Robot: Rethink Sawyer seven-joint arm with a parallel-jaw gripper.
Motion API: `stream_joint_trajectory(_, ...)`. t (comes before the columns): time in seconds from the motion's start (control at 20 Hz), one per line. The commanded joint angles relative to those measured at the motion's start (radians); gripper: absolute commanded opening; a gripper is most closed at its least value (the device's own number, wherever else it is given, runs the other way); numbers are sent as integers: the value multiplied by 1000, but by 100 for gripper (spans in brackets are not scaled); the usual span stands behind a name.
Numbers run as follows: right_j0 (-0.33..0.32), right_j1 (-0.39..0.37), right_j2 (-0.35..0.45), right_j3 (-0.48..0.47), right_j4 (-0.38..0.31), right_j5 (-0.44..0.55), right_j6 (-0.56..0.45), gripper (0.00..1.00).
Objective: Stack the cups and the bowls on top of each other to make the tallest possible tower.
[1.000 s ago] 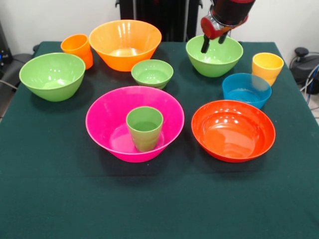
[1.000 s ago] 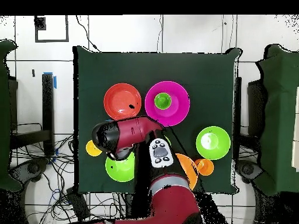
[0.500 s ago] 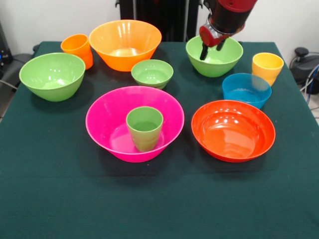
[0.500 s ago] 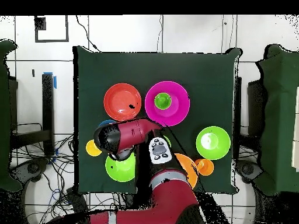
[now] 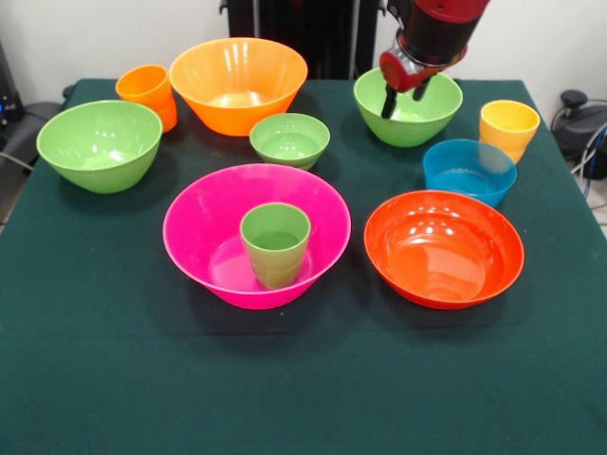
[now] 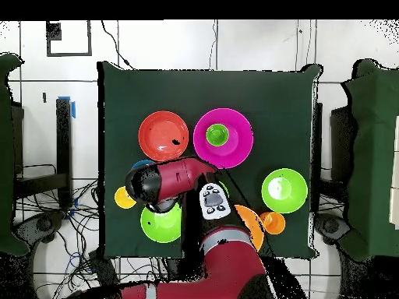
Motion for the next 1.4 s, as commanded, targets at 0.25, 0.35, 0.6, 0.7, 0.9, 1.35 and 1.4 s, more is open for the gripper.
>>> stream_joint_trajectory(0.25, -22, -58, 95, 0, 13, -148, 78, 100)
stream_joint_trajectory(0.35, -30, -59, 102, 14, 20, -167, 78, 100)
stream_joint_trajectory(0.6, -24, -56, 90, 3, 6, -175, 76, 100)
stream_joint_trajectory(0.7, -15, -62, 76, -10, -7, -160, 74, 100)
stream_joint_trajectory(0.9, 36, -57, -2, -61, -33, -74, 122, 100)
stream_joint_trajectory(1.35, 110, -64, -243, -118, -81, -102, 275, 100)
stream_joint_trajectory(1.4, 113, -57, -260, -125, -79, -110, 283, 100)
